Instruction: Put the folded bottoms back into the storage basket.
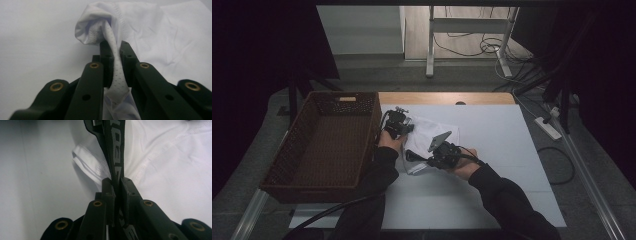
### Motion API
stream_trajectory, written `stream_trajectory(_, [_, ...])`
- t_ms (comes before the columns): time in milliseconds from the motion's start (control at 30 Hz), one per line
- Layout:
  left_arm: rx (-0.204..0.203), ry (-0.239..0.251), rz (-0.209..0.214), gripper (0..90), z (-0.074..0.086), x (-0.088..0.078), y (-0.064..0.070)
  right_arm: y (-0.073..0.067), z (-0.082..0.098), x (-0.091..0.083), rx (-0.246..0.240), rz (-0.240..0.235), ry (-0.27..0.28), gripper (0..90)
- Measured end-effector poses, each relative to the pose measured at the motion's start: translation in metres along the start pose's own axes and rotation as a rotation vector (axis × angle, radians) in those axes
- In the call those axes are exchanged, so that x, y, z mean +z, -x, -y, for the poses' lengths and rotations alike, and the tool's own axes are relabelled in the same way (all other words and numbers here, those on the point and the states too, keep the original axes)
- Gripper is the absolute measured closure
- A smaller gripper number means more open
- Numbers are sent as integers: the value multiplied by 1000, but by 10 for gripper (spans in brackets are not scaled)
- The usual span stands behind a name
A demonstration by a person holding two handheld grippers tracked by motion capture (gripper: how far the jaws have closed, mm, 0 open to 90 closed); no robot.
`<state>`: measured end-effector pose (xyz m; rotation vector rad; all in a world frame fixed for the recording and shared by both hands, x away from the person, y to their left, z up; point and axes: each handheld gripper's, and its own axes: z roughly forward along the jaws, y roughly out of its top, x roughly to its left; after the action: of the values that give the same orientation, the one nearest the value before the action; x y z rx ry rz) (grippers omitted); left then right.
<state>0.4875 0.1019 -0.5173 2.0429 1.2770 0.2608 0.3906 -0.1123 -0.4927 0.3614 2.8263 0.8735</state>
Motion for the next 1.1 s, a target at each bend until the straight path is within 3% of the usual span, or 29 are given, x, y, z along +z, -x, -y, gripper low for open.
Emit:
stream_trajectory(200, [16,8,-6,829,-3,-4,3,-1,-2,-2,0,-4,18,825])
stream_trajectory(433, [10,9,-4,829,-3,-3,2,1,-5,-8,36,-22,49,825])
stream_trajectory(633, [7,-12,-5,828,1,2,1,-4,-1,2,-5,6,12,790])
stream_trajectory(667, [6,-16,-6,828,1,3,1,-5,-1,4,-15,8,6,753])
stream_trajectory(767, [0,-24,-3,828,3,5,-1,-6,2,9,-46,21,-26,489])
stream_trajectory(900, [-4,-29,0,828,3,6,-1,-4,9,16,-44,25,-84,288])
stream_trajectory(1000, [-8,-35,3,827,4,7,-2,-3,11,19,-28,21,-84,283])
stream_trajectory(1100, [-17,-39,5,827,4,9,-3,0,12,18,-12,-2,-73,448])
